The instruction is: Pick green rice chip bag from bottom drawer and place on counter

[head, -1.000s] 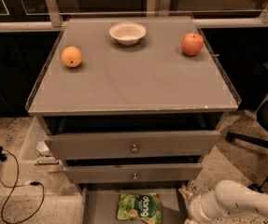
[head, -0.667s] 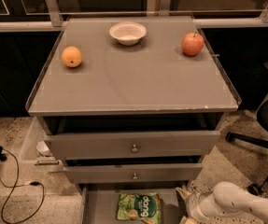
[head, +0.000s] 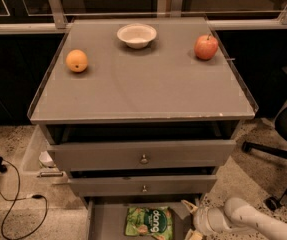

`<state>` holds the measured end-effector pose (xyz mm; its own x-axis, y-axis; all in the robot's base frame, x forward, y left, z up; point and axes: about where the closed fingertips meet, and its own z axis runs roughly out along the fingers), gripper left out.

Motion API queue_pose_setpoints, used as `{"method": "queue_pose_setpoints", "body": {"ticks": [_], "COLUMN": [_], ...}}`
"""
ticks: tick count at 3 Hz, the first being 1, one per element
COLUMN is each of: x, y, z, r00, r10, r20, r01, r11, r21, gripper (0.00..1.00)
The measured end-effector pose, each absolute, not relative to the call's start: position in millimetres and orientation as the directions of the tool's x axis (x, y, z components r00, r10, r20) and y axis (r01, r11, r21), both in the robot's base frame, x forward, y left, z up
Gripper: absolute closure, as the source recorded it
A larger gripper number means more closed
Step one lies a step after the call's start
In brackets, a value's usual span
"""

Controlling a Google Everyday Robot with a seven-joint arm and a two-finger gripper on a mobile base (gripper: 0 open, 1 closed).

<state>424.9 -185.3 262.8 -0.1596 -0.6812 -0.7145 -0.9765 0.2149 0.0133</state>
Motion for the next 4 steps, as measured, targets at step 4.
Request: {"method": "queue_pose_setpoints", "body": {"ticks": [4], "x": [459], "y": [-114], "z": [200], "r00": [-0.132], "r10": [-0.667], "r20": [-0.733], "r01": [-0.98], "r11": [0.199], "r21": [-0.005], "gripper": [0.0]}}
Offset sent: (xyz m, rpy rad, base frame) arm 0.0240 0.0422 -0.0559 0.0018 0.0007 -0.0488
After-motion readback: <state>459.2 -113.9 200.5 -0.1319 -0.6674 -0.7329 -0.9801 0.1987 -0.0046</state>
